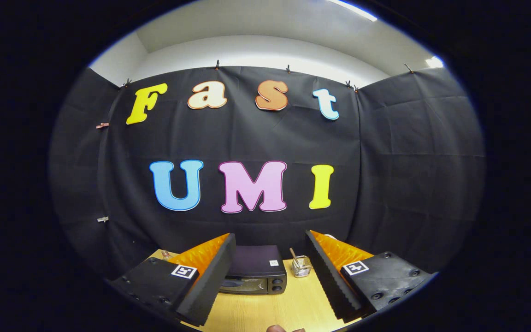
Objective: Open the toaster oven, put the food inside, and close the toaster oven door.
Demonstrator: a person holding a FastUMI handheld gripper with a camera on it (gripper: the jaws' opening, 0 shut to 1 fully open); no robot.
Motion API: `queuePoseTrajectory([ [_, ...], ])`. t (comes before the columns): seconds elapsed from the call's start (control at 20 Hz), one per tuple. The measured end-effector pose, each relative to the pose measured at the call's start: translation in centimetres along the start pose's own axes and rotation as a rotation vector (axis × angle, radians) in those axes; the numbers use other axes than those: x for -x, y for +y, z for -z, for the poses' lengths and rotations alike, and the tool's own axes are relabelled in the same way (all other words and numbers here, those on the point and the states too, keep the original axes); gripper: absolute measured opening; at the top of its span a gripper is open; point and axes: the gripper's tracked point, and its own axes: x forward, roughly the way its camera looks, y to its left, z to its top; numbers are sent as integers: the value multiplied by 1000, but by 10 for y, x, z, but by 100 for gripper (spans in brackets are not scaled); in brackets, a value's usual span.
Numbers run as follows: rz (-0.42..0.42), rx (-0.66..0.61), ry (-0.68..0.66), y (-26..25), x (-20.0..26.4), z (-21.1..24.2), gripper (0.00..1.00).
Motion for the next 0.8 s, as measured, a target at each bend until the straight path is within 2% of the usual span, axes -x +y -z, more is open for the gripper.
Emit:
queuePoseTrajectory([
  [0.8,1,11,-13,7,5,3,98],
])
